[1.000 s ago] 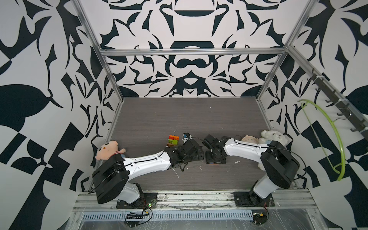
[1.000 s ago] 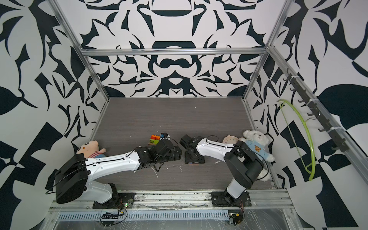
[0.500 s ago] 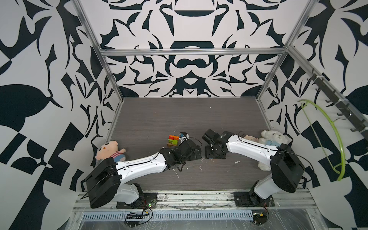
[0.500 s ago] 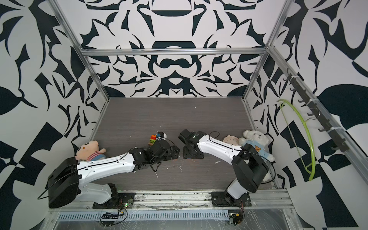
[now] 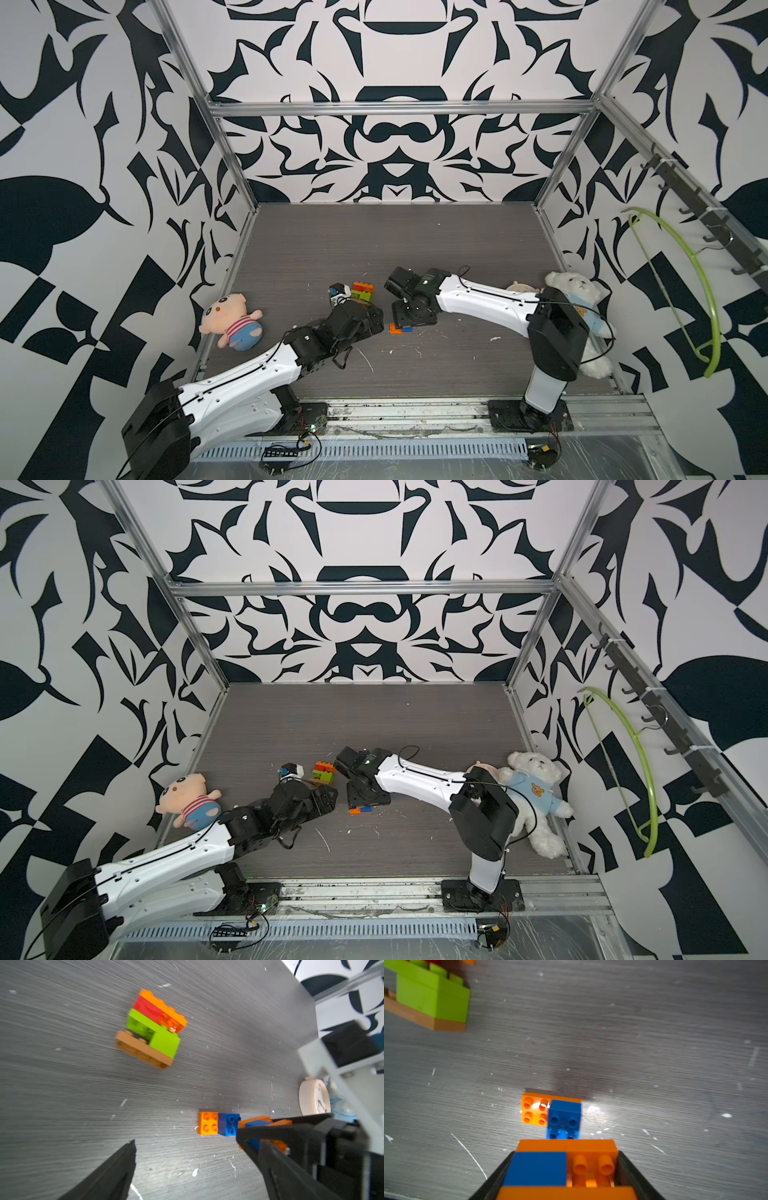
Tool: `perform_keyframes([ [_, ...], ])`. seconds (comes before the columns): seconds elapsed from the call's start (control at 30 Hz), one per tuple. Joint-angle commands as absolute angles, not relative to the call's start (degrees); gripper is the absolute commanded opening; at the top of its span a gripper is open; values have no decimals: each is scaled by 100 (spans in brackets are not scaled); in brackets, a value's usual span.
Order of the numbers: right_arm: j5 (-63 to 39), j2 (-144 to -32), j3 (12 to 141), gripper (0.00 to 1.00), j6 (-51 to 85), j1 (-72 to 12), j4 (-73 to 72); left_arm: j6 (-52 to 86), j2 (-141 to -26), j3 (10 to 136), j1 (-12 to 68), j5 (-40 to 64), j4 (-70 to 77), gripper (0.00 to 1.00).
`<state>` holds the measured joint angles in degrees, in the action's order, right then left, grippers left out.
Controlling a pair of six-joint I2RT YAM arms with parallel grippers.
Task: Assemble the number 5 with lego
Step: Pick up the lego brick from the center of the board, then assemble the lego brick with the lego brick.
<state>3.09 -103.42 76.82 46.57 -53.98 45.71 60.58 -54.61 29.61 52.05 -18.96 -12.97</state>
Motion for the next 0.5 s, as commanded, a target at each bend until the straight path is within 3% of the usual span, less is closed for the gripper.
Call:
perform_keyframes([
  [0.0, 501, -10448, 8027, 67, 4894, -5525, 4803, 6166, -5072, 2778, 5109, -2068, -1618, 99],
  [0.47, 554, -10784, 8298, 67, 5141, -5541, 4872, 6223, -5014, 2680, 5080, -2025, -1546, 99],
])
